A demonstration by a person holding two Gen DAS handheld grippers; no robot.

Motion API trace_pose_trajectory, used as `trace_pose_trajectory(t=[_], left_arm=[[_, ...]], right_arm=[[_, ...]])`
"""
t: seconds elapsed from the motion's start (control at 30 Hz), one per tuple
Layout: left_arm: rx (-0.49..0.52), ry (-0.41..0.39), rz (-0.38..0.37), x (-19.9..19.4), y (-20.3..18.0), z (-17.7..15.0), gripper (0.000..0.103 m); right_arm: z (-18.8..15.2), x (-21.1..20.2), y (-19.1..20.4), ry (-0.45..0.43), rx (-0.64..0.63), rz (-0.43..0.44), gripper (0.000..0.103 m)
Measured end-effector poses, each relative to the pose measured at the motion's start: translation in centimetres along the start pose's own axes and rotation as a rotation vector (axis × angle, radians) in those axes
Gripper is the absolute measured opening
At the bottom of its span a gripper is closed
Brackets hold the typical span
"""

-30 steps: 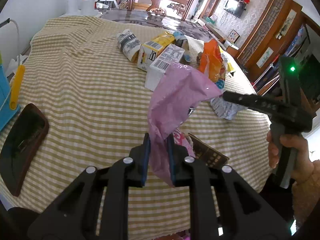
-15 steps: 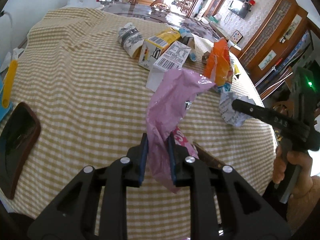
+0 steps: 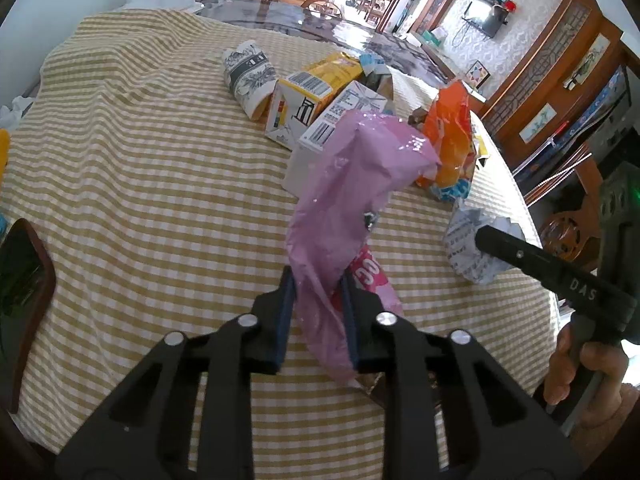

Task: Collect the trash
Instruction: 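Carry the pink bag and grey paper toward the red bucket with both tools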

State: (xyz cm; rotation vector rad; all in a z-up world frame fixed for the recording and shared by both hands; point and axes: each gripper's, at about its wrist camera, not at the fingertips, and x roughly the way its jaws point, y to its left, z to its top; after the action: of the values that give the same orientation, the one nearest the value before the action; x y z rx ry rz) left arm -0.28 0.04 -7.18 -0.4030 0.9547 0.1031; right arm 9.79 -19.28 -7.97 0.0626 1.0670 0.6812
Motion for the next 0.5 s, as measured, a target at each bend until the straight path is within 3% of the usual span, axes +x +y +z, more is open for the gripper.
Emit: trace_pose_trajectory(t=[0.23,0.5], left_arm=[[-0.029,-0.059,-0.019,-2.5,-0.4,-0.2,0.014],[0.031,-0.153,-0.039,-5.9,-3.9,0.9,0.014]], right_arm=[[0.0,-1.1,0.2,-0.038,0.001,0.005,0.048],[0.2,-4.2,-0.2,-0.13,0.027,0.038,0.048]])
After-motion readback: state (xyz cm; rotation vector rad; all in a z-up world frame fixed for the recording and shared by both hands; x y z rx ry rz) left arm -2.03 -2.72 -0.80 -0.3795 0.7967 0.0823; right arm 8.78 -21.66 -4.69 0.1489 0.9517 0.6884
